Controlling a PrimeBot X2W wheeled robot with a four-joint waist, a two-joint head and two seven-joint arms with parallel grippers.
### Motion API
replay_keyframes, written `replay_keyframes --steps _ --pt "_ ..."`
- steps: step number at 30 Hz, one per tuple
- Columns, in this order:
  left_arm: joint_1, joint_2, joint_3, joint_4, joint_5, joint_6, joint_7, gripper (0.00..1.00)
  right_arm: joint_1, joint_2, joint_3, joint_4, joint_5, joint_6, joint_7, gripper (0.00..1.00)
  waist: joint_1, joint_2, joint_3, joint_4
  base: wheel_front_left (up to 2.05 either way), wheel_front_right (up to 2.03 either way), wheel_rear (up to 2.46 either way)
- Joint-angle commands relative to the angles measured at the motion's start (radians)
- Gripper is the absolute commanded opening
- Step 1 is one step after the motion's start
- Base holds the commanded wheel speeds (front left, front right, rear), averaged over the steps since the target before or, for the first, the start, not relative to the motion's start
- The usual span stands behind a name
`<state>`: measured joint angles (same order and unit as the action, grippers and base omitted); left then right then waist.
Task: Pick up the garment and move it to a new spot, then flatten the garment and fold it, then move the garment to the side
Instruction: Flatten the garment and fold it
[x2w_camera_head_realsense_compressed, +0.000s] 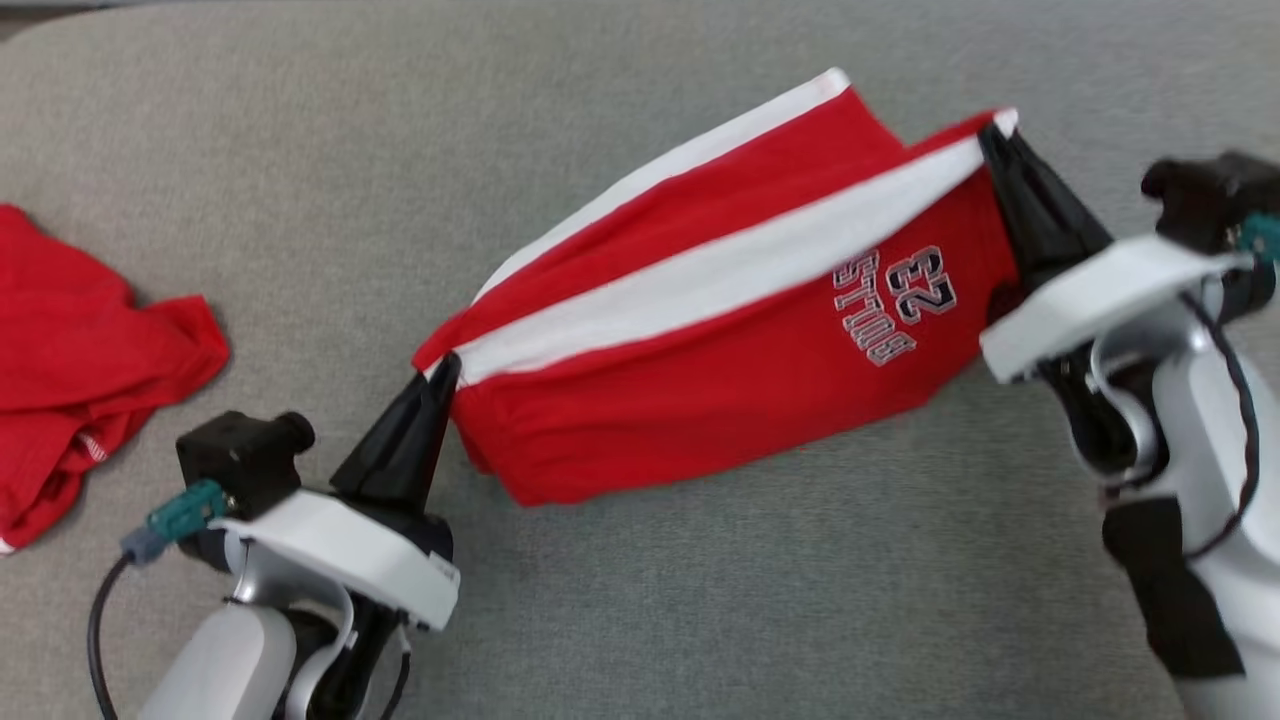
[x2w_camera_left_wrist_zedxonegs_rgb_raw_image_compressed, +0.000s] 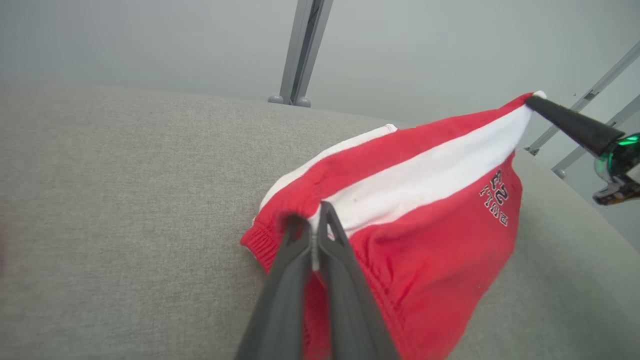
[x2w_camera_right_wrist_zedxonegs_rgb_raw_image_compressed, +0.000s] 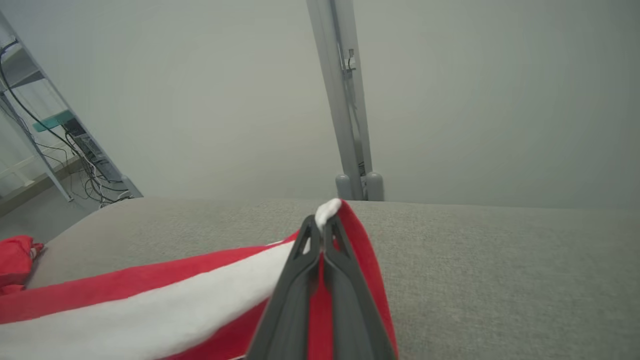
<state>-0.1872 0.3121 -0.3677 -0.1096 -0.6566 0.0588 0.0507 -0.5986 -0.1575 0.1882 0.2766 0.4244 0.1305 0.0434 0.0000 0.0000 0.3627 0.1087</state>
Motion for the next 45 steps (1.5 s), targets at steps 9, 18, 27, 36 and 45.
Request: replay_keyframes --steps 9,18,27,36,45 --pt "-0.16 -0.071 0.008 0.128 -0.056 -0.076 -0.057 0.0 -0.306 -0.042 0.122 0.333 -0.015 0.001 -0.032 0.0 0.0 0.0 0.131 0.121 0.0 0.0 0.0" --pt "-0.251 -0.119 -0.015 0.262 -0.068 -0.12 -0.088 0.0 -0.479 -0.032 0.188 0.606 -0.005 0.001 -0.112 0.0 0.0 0.0 0.161 0.144 0.0 0.0 0.0" --pt "-0.261 -0.104 -0.017 0.331 0.0 -0.083 -0.171 1.0 -0.505 -0.008 0.252 0.728 0.082 0.0 -0.185 1.0 0.0 0.0 0.123 0.119 0.0 0.0 0.0" --pt "-0.187 -0.052 0.033 0.274 0.08 0.033 -0.252 1.0 -0.397 -0.04 0.284 0.668 0.159 0.001 -0.295 1.0 0.0 0.0 0.043 0.059 0.0 0.0 0.0" --pt "-0.119 -0.015 0.095 0.183 0.132 0.099 -0.299 1.0 -0.229 -0.063 0.176 0.497 0.069 0.001 -0.31 1.0 0.0 0.0 -0.033 0.006 0.0 0.0 0.0"
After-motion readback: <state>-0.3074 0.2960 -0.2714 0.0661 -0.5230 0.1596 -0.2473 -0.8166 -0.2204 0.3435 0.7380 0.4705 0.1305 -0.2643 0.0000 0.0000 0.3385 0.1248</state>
